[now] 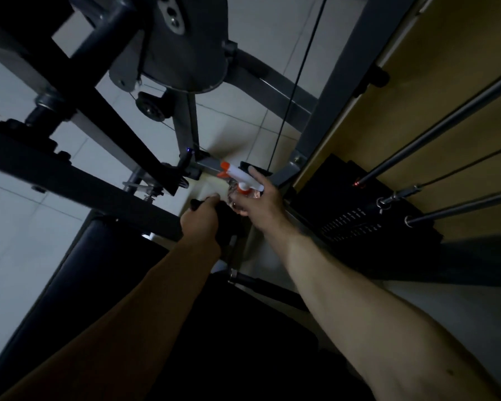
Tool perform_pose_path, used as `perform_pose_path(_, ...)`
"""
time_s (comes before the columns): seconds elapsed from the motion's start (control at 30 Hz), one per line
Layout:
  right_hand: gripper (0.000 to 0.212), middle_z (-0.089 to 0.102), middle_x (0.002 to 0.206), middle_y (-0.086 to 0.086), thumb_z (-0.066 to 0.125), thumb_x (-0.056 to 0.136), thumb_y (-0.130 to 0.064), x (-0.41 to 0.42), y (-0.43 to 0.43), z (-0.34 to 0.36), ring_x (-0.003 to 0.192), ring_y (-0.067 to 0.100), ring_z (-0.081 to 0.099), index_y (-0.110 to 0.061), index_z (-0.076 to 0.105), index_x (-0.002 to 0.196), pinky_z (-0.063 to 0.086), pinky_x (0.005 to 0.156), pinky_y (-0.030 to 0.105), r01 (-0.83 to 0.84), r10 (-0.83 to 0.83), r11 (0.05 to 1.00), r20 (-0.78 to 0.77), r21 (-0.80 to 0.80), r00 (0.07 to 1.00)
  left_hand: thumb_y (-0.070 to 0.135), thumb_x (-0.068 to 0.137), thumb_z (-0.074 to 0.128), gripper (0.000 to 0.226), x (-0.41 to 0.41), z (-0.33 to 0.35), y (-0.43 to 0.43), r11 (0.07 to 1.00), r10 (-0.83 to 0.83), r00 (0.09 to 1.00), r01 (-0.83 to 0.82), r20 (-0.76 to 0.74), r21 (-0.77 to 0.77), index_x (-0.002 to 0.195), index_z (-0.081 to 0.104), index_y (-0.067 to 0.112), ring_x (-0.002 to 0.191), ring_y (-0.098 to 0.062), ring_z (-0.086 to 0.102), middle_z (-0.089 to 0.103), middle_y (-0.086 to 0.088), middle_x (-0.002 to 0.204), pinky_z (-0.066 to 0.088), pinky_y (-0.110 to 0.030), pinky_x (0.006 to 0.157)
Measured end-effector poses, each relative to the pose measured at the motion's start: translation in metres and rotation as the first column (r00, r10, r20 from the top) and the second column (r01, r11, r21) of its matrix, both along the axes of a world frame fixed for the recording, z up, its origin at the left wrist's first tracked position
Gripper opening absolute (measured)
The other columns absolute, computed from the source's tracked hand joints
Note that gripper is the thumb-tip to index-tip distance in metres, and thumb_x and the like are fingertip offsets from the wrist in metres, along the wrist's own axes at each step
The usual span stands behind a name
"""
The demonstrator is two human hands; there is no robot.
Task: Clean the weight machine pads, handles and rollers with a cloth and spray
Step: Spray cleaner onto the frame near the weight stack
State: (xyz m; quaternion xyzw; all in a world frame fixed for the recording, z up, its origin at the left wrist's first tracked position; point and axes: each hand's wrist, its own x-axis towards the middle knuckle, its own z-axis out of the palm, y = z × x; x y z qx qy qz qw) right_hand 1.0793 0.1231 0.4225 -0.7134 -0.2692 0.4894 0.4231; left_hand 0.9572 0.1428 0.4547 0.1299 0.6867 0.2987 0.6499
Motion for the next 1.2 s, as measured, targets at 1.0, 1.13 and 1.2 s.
perform_pose_path(1.0, 0.047, 0.067, 0.121, -0.003, 0.060, 0.095, -0.050, 0.226, -0.281, -0.095, 0.110, 0.018, 0.063, -0.032, 0.051, 0.137, 0.053, 0.098, 0.043, 0.046, 0.132, 0.924, 0.428, -0.380, 0.894, 0.035, 0.093, 0.066, 0.027, 0.243, -0.160, -0.086, 0.445, -0.677, 0.382, 0.893, -0.629, 0.064, 0.096, 0.067, 0.008, 0.072, -0.031, 0.066, 0.068, -0.011, 0.081, 0.058, -0.046, 0.073)
perform_pose_path(1.13, 0.058, 0.066, 0.094, -0.009, 0.045, 0.086, -0.067, 0.210, -0.263, -0.096, 0.087, 0.012, 0.065, -0.025, 0.060, 0.122, 0.057, 0.081, 0.042, 0.062, 0.111, 0.932, 0.441, -0.358, 0.890, 0.034, 0.091, 0.070, 0.023, 0.227, -0.158, -0.075, 0.565, -0.694, 0.469, 0.825, -0.545, -0.008, 0.096, 0.066, 0.012, 0.079, -0.030, 0.067, 0.067, -0.006, 0.080, 0.058, -0.041, 0.076)
perform_pose_path(1.2, 0.058, 0.063, 0.082, -0.010, 0.041, 0.085, -0.070, 0.206, -0.254, -0.098, 0.076, 0.010, 0.063, -0.026, 0.063, 0.115, 0.056, 0.074, 0.041, 0.084, 0.101, 0.926, 0.455, -0.367, 0.885, 0.036, 0.093, 0.072, 0.022, 0.226, -0.156, -0.074, 0.572, -0.719, 0.493, 0.820, -0.491, -0.013, 0.088, 0.066, 0.015, 0.081, -0.027, 0.068, 0.069, -0.003, 0.080, 0.059, -0.039, 0.082)
